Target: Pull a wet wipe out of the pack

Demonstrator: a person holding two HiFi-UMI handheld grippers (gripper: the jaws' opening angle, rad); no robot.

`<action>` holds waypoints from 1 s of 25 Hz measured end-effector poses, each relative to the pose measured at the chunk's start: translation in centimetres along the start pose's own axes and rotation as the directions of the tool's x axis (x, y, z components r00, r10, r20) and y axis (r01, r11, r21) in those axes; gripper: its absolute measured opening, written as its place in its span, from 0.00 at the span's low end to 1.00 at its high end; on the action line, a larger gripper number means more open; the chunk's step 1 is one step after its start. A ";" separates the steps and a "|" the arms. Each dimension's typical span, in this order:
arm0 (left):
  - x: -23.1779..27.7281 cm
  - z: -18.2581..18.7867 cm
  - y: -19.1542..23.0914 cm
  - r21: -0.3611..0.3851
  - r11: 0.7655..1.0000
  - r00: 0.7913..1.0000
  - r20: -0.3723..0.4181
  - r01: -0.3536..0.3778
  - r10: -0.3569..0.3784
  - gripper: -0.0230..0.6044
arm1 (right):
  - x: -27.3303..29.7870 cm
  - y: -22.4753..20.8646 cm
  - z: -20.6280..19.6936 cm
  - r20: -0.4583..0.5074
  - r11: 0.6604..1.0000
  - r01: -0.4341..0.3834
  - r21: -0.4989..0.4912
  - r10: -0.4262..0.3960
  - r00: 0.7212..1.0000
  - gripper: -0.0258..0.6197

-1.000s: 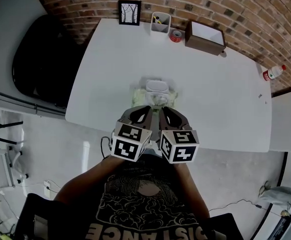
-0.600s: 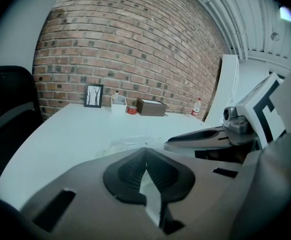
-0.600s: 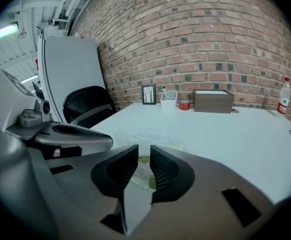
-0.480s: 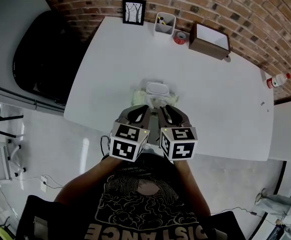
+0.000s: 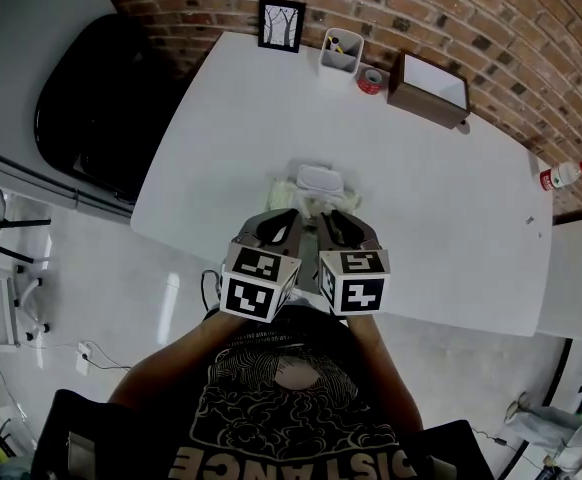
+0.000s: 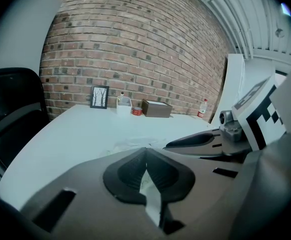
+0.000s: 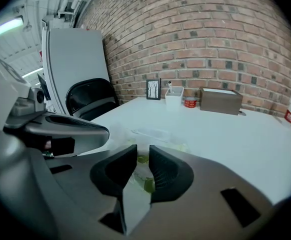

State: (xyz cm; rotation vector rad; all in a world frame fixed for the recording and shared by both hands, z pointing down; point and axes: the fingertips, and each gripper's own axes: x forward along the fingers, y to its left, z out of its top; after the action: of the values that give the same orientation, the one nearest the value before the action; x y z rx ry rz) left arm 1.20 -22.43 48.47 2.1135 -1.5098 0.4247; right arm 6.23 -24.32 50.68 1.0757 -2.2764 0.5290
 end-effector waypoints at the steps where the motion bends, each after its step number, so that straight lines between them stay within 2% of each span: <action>1: 0.0 0.0 0.0 0.003 1.000 1.000 0.001 -0.003 0.003 0.06 | 0.0 0.0 0.0 -0.001 1.000 -0.004 -0.001 0.004 1.000 0.16; 16: 0.1 0.3 0.3 0.008 1.000 1.000 0.007 -0.016 0.016 0.06 | 0.6 -0.2 -0.1 -0.011 1.000 -0.020 0.017 0.020 1.000 0.07; 25: -0.2 0.6 0.5 0.014 1.000 1.000 0.014 0.003 -0.003 0.06 | 0.4 -0.2 0.2 0.008 0.999 -0.004 0.050 0.003 1.000 0.06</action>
State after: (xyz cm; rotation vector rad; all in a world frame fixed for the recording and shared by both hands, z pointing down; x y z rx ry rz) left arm 0.69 -22.74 48.04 2.1333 -1.5151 0.4209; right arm 6.13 -24.74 50.77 1.0997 -2.2831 0.5873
